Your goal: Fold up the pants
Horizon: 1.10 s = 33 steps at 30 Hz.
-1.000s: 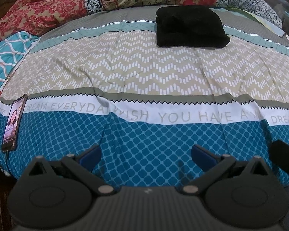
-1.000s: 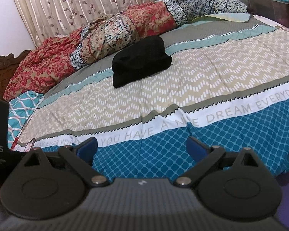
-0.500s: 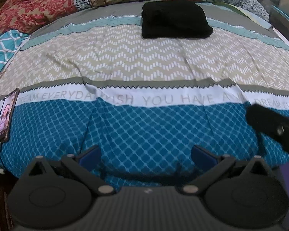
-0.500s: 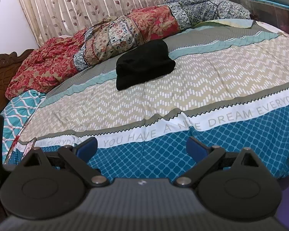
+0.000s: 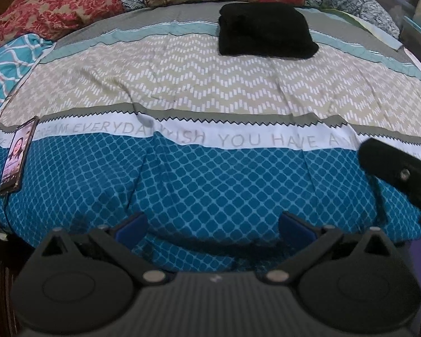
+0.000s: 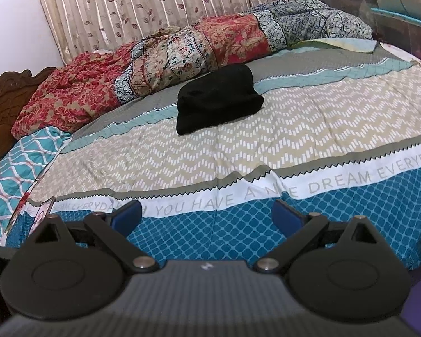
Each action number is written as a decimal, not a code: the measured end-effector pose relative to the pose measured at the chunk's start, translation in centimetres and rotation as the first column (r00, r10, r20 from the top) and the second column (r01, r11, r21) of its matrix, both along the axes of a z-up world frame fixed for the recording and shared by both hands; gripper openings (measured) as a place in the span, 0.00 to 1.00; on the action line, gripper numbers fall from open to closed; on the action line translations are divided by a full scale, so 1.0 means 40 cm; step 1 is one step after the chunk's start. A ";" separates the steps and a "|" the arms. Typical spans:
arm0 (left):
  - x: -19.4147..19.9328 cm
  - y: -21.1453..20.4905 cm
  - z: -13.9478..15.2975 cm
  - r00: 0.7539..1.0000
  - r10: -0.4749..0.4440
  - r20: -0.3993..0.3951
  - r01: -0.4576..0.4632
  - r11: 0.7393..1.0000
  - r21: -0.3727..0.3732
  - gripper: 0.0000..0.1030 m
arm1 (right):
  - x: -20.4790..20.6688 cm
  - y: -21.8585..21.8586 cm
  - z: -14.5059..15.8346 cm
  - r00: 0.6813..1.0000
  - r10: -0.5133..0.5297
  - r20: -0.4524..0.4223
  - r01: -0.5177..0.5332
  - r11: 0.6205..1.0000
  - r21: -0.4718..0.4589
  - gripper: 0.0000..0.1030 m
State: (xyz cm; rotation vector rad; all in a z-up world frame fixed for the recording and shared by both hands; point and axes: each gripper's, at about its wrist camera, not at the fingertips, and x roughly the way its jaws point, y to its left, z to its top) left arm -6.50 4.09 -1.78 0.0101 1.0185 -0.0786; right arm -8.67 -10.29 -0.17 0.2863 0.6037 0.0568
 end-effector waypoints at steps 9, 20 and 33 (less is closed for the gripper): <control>0.003 0.001 0.002 1.000 -0.001 -0.006 0.001 1.000 -0.003 1.00 | 0.001 -0.002 0.007 1.000 -0.009 0.022 0.009 1.000 -0.016 0.97; -0.002 0.008 0.013 1.000 0.012 -0.009 -0.012 0.999 0.030 1.00 | -0.003 -0.003 0.012 0.999 -0.020 0.035 0.021 0.999 -0.037 0.97; -0.004 0.020 0.008 0.999 0.035 -0.022 -0.035 0.999 0.033 1.00 | 0.004 -0.008 0.003 1.000 -0.020 0.008 0.020 0.999 -0.031 0.97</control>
